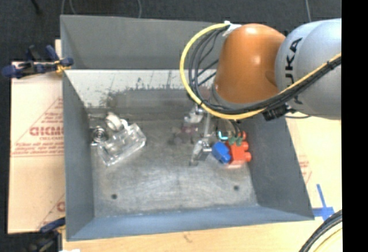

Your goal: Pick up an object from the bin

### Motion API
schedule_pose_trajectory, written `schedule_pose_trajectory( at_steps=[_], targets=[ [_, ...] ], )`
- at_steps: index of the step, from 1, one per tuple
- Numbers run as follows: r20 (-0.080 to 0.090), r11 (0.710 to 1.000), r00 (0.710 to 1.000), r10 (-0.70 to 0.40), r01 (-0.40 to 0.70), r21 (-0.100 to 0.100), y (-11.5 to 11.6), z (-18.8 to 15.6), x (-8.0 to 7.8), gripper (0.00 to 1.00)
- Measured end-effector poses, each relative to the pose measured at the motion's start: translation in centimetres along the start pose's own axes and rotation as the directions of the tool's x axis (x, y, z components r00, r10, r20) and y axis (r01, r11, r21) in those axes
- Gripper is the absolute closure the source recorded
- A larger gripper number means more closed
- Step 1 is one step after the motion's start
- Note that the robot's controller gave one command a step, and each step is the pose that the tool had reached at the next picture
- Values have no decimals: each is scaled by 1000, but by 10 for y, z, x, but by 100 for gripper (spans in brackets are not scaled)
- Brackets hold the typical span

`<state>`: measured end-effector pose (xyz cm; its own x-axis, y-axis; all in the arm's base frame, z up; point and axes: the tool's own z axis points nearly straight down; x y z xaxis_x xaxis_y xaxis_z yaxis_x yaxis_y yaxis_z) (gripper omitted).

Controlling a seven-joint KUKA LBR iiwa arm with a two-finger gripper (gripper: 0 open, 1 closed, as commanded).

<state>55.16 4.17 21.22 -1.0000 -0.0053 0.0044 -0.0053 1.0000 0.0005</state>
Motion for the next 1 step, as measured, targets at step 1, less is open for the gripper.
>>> schedule_pose_trajectory(
  at_steps=[1],
  targets=[
    [8,998,998,63,-63,-1,-4,51,-76,0]
  ],
)
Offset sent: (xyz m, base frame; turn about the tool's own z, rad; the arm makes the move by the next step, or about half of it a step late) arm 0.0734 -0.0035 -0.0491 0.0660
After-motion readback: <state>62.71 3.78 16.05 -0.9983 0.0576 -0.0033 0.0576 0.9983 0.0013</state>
